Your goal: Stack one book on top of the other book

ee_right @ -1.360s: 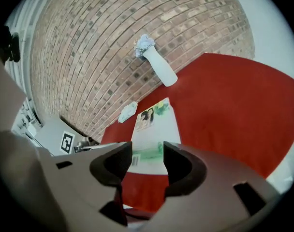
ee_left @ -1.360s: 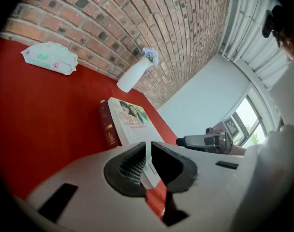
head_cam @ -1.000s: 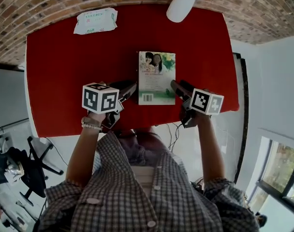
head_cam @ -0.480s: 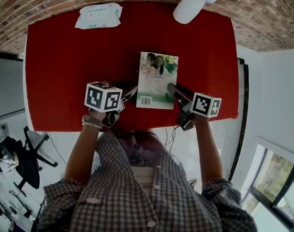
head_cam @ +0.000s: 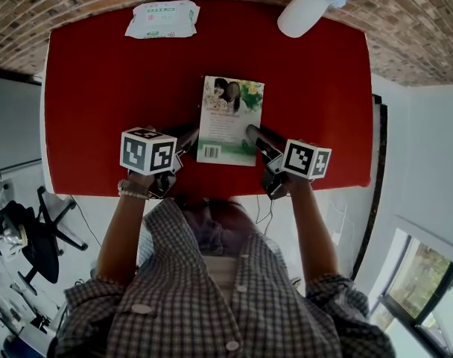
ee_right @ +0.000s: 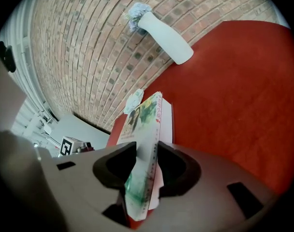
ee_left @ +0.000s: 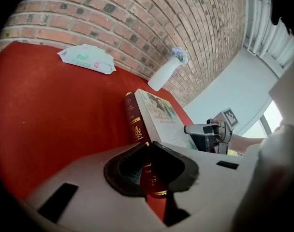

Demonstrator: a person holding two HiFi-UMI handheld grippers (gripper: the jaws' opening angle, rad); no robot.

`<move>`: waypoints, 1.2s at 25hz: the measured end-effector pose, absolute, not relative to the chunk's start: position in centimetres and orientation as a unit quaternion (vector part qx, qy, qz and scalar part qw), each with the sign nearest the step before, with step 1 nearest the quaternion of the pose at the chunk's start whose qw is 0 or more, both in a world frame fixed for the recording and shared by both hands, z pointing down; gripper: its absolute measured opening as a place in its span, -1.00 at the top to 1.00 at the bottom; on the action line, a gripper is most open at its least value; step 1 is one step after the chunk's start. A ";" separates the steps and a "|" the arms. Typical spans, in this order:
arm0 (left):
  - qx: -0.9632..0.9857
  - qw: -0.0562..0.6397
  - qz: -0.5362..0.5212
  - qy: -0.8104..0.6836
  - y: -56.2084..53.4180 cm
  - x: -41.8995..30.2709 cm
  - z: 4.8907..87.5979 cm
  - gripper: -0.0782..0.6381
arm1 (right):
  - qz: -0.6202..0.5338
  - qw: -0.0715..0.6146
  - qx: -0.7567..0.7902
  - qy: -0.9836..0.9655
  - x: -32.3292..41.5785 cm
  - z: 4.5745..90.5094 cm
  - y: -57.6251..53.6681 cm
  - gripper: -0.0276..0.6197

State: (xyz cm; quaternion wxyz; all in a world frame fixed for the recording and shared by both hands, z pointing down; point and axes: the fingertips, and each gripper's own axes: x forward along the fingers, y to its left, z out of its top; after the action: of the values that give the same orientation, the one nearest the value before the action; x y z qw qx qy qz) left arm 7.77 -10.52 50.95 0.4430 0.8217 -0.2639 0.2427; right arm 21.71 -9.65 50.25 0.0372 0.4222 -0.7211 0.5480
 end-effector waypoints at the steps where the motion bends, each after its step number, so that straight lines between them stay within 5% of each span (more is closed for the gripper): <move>1: 0.819 0.443 0.242 -0.272 -10.6 6.9 51.0 0.66 | 0.548 0.039 0.419 -0.723 20.9 50.3 -9.8 0.48; 15: 0.798 0.445 0.232 -0.333 -10.3 -1.0 50.8 0.68 | 0.542 0.062 0.402 -0.736 13.1 50.5 -10.4 0.47; 25: 0.832 0.382 0.214 -0.340 -11.0 -1.5 48.9 0.76 | 0.482 0.111 0.440 -0.749 13.7 49.9 -10.3 0.48; 30: 0.845 0.337 0.176 -0.375 -12.3 -3.5 46.0 0.76 | 0.374 0.129 0.519 -0.758 16.0 47.0 -11.0 0.87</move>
State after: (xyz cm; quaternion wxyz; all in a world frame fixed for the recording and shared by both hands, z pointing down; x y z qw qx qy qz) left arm -3.47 -12.32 45.99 0.3372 0.8455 -0.3748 0.1761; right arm 15.99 -10.98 47.02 0.1294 0.5189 -0.7578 0.3738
